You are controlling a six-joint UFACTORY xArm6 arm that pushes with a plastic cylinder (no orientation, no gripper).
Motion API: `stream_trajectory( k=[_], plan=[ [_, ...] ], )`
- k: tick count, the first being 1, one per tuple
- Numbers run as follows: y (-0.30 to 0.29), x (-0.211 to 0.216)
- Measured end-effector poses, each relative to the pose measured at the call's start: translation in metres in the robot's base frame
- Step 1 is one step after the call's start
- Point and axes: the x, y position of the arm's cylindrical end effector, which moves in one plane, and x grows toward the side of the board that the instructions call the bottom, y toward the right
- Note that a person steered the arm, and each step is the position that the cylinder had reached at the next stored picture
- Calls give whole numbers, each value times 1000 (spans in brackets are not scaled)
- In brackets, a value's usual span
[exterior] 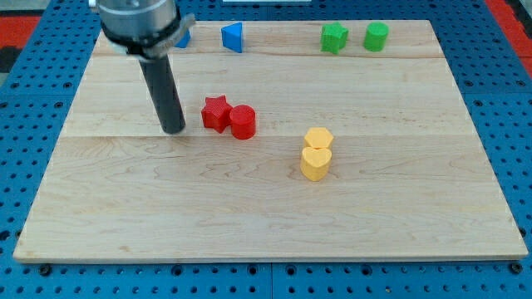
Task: Move the red star right to the blue triangle
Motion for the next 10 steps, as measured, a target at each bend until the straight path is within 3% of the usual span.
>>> stream_trajectory(
  k=[2,4,6,9,10],
  plan=[
    [40,-77],
    [84,-37],
    [43,-103],
    [95,-180],
    [110,-170]
  ],
)
